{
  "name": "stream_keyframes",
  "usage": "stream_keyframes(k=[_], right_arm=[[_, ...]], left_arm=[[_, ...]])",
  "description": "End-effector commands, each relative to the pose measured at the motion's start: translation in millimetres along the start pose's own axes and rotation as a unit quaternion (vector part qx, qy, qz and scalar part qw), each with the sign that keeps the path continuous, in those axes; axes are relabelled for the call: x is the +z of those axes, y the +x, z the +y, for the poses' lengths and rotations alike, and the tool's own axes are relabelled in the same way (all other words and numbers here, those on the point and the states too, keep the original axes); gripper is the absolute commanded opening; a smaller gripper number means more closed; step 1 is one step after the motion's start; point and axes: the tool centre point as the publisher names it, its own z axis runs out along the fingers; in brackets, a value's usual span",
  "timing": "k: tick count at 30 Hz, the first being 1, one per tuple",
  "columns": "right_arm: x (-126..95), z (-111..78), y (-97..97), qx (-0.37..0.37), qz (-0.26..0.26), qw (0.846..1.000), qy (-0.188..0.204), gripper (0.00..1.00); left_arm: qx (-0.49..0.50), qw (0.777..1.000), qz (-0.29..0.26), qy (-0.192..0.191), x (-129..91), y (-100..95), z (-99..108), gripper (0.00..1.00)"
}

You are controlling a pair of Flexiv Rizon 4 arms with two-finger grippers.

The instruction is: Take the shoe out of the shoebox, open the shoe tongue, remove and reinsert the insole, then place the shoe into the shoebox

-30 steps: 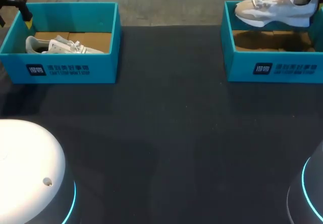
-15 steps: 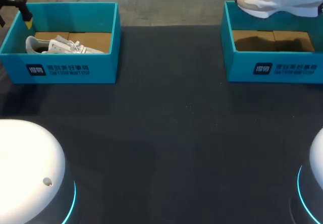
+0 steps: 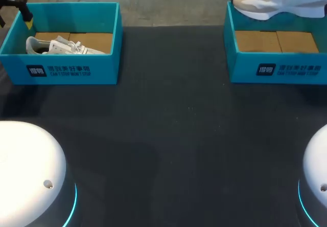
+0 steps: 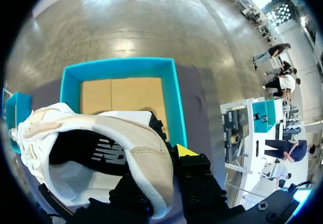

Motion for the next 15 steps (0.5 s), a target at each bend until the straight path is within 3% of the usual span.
stream_keyframes(k=[1,6,15], right_arm=[[-29,-46.2,6.0,0.004,-0.006,0.998,-0.057,0.0],[-35,-68.7,17.7,0.007,-0.007,0.998,-0.06,0.0],[-41,-128.0,59.2,0.011,-0.006,0.998,-0.059,0.0]], left_arm=[[0.0,1.0,0.001,-0.001,0,-0.1,-2,1.0],[0.0,1.0,0.001,-0.001,0,-0.1,-2,1.0],[0.0,1.0,0.001,-0.001,0,-0.1,-2,1.0]])
